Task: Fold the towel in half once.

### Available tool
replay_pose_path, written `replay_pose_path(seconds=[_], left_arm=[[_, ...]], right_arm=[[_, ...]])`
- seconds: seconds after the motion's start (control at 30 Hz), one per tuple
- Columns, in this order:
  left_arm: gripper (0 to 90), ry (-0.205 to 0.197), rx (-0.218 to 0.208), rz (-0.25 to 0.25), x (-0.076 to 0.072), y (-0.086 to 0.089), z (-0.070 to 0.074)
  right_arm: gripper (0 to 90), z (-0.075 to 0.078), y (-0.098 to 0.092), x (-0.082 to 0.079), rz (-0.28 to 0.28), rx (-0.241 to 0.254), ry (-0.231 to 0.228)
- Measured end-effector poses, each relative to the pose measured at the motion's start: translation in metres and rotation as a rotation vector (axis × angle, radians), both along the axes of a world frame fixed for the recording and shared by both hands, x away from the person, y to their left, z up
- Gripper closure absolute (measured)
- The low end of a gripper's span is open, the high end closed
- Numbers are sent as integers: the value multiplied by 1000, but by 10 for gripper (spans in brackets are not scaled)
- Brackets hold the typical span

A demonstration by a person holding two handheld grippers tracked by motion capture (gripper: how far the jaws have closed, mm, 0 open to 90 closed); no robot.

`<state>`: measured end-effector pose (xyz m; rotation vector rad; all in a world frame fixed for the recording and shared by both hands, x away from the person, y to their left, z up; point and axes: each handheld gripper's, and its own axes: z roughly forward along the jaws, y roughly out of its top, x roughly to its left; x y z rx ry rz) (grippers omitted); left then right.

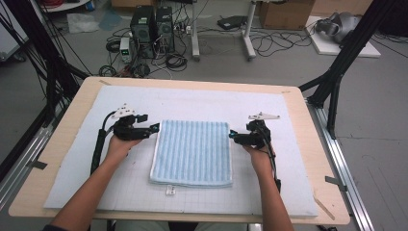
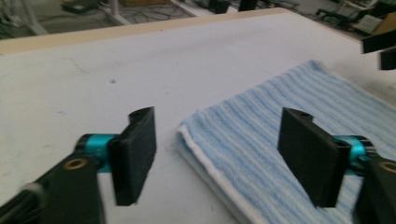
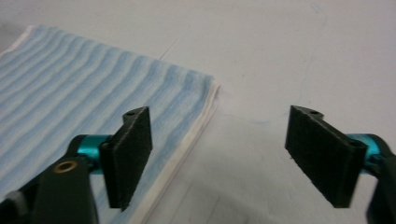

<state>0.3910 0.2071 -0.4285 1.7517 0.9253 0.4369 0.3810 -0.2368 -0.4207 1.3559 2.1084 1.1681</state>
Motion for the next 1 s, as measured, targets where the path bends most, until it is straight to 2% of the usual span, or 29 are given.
replay_pose_path(seconds=[0.03,0.07,0.2,0.27,0.3,0.37,0.43,0.6,0.67,1.0], left_arm=[[172,-15,-7,9,-5,2,-1],[170,-26,-17,6,-10,5,-1],[172,-32,-35,-2,-22,13,-1],[172,-49,-56,-11,-27,13,0],[173,-56,-67,-25,-29,13,0],[183,-60,-82,-37,-32,12,1],[183,-72,-80,-42,-34,11,2],[183,-73,-82,-34,-34,14,4],[184,-72,-88,-26,-33,15,4],[193,-47,-81,5,-33,24,4]], right_arm=[[210,1,-2,-7,7,-1,-12],[195,3,-3,-13,12,-1,-18],[120,3,-9,-34,24,-19,-44],[114,0,-10,-43,23,-16,-54],[114,0,-10,-46,33,-18,-65],[114,1,-10,-51,48,-58,-79],[114,3,-12,-55,45,-49,-98],[112,5,-17,-56,22,-56,-129],[111,6,-19,-56,9,-39,-127],[111,4,-23,-55,4,-45,-109]])
